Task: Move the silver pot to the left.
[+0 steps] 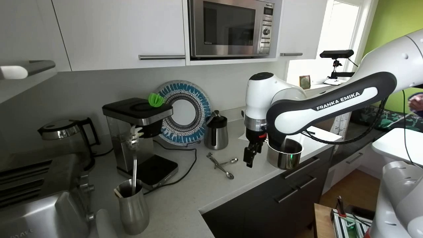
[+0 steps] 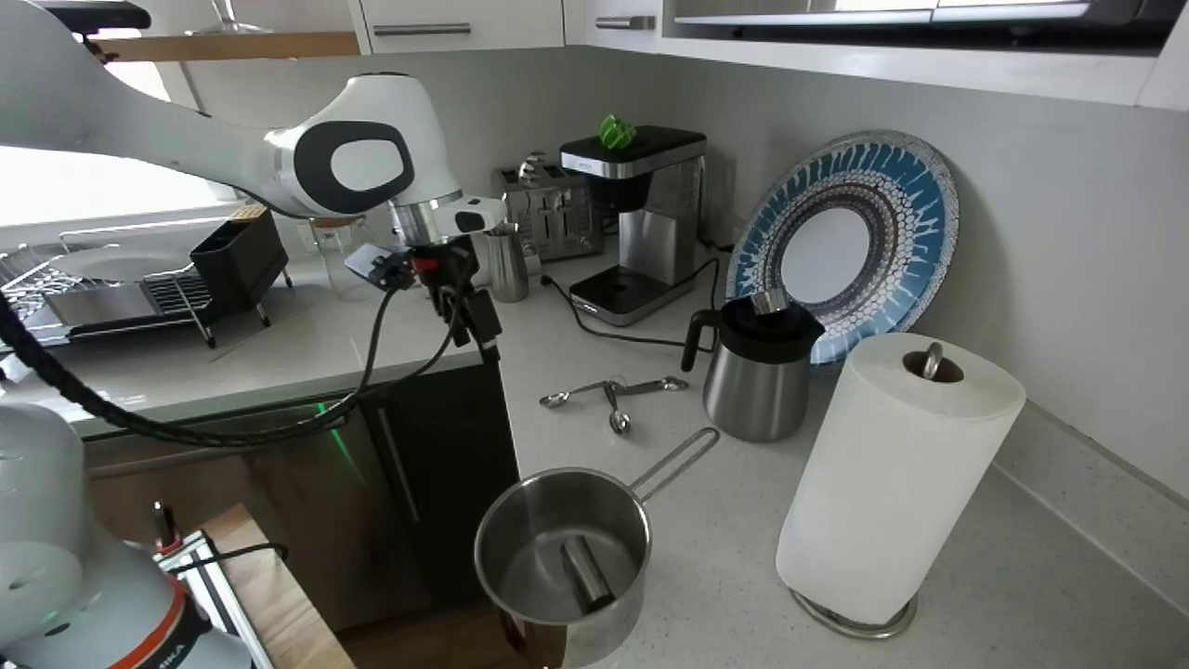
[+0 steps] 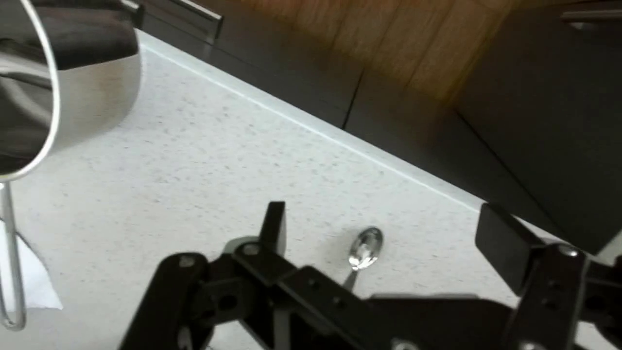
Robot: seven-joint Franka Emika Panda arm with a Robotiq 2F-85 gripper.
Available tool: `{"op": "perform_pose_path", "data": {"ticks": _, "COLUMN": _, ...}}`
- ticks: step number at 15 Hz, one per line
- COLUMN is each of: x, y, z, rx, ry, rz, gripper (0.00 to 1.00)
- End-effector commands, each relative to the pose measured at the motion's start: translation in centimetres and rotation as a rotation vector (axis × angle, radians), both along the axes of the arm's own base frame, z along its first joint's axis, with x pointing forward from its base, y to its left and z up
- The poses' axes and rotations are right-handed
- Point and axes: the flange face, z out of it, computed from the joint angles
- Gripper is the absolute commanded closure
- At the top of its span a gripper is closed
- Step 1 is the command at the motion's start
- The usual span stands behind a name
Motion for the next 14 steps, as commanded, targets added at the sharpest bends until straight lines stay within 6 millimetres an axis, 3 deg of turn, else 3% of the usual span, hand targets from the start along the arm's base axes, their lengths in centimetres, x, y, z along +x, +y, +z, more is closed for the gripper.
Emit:
{"op": "perform_pose_path", "data": {"ticks": 1, "x": -0.1, "y": -0.9, "z": 0.0, "rx": 0.002, "ry": 0.003, "rz": -0.008, "gripper": 0.0}}
{"op": "perform_pose_path", "data": {"ticks": 4, "x": -0.1, "y": -0.7, "z": 0.5, "rx": -0.016, "ry": -0.032, "rz": -0.064, "gripper": 0.0}}
{"op": "perform_pose_path", "data": {"ticks": 5, "x": -0.5, "y": -1.7, "z": 0.7, "rx": -0.06, "ry": -0.03, "rz": -0.125, "gripper": 0.0}}
{"op": "perform_pose_path", "data": {"ticks": 9, "x": -3.9, "y": -7.7, "z": 0.6, "rx": -0.16, "ry": 0.014, "rz": -0.29, "gripper": 0.0}}
{"op": "perform_pose_path", "data": {"ticks": 14, "x": -7.5, "y": -15.8, "z": -1.4, "rx": -0.173, "ry": 0.07, "rz": -0.278, "gripper": 0.0}}
